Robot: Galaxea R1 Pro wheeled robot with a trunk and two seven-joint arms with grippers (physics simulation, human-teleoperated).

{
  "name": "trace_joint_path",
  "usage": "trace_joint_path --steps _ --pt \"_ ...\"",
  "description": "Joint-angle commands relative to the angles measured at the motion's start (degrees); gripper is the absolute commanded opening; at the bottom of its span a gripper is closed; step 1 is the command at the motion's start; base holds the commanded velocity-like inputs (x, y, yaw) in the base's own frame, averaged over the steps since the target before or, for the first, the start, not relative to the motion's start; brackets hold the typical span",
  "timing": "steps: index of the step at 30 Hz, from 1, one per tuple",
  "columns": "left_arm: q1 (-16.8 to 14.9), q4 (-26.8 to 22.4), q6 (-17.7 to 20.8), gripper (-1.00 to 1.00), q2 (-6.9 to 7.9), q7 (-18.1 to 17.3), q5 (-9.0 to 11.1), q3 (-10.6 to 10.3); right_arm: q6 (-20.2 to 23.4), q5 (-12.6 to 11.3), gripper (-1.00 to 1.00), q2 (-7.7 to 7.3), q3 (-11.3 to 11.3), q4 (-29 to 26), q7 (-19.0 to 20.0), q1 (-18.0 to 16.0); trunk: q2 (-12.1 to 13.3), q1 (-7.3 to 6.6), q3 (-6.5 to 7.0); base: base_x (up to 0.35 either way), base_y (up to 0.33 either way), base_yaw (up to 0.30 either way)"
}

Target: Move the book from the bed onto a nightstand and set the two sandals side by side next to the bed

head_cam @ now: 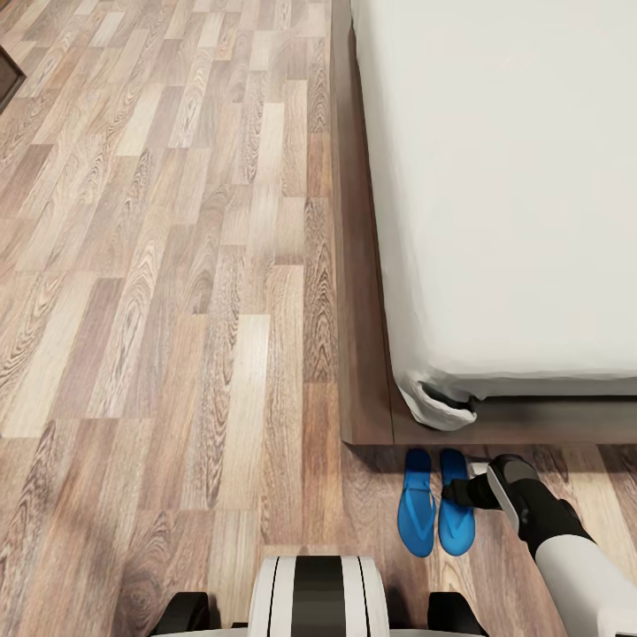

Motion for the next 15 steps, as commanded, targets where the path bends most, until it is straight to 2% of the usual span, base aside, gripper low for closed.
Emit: trace_joint_path --steps 1,15 --pt "-0.04 -0.06 0.58 1.0 0.07 0.32 -0.01 -0.47 0.25 0.16 1.0 0.01 -0.13 -0.07 0.24 -0.01 -0.01 -0.01 -0.03 0.0 0.0 0.0" --pt "-0.03 -0.08 0.58 1.0 0.07 0.31 0.03 -0.47 0.25 0.15 1.0 0.02 -0.13 -0.07 0.24 -0.02 -0.01 -0.01 -0.03 0.0 0.0 0.0"
